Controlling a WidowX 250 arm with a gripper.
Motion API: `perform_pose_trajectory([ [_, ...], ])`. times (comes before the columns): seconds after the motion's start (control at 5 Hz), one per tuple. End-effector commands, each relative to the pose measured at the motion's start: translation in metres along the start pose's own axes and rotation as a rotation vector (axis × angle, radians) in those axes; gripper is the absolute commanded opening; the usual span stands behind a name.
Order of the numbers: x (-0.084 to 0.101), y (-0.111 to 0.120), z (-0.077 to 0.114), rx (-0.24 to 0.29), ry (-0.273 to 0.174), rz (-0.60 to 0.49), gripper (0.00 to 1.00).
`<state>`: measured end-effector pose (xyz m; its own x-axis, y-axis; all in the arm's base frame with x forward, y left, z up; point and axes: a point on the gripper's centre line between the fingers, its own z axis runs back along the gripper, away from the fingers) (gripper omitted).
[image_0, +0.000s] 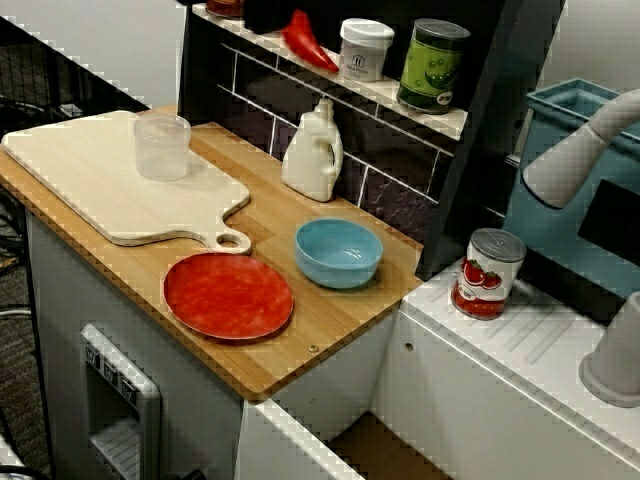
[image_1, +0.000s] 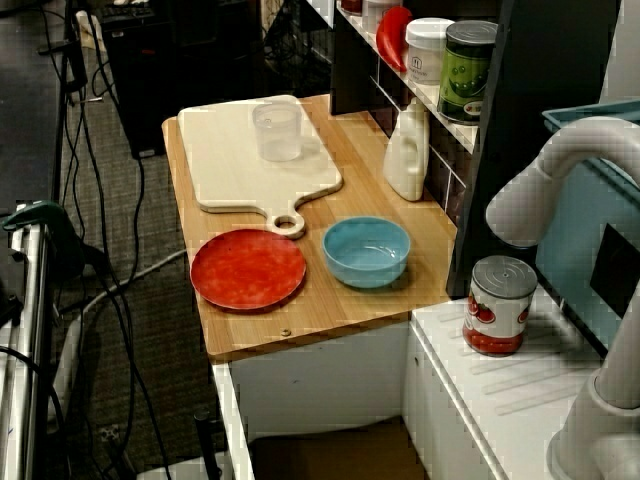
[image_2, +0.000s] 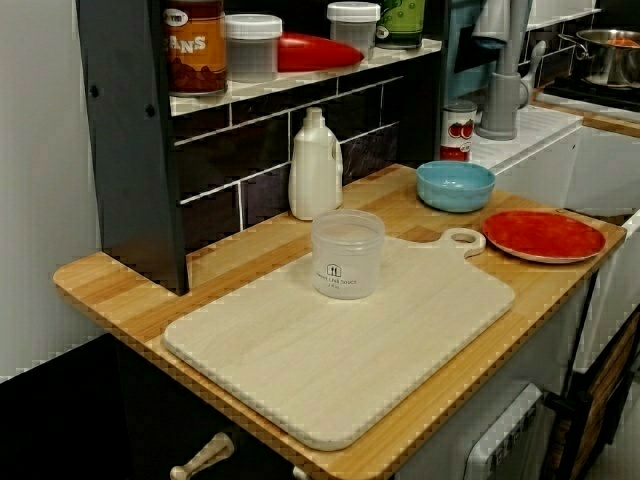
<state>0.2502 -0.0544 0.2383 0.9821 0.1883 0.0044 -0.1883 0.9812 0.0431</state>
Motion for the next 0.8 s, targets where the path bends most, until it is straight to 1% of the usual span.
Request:
perform_pose_trajectory([
  [0.0,0.058,0.015,0.012,-0.054,-0.029,0.079,1.00],
  [0.2,0.075,0.022,0.010,-0.063,-0.037,0.090,1.00],
  [0.4,0.087,0.031,0.008,-0.075,-0.075,0.103,1.00],
  [0.6,0.094,0.041,0.006,-0.096,-0.105,0.130,1.00],
])
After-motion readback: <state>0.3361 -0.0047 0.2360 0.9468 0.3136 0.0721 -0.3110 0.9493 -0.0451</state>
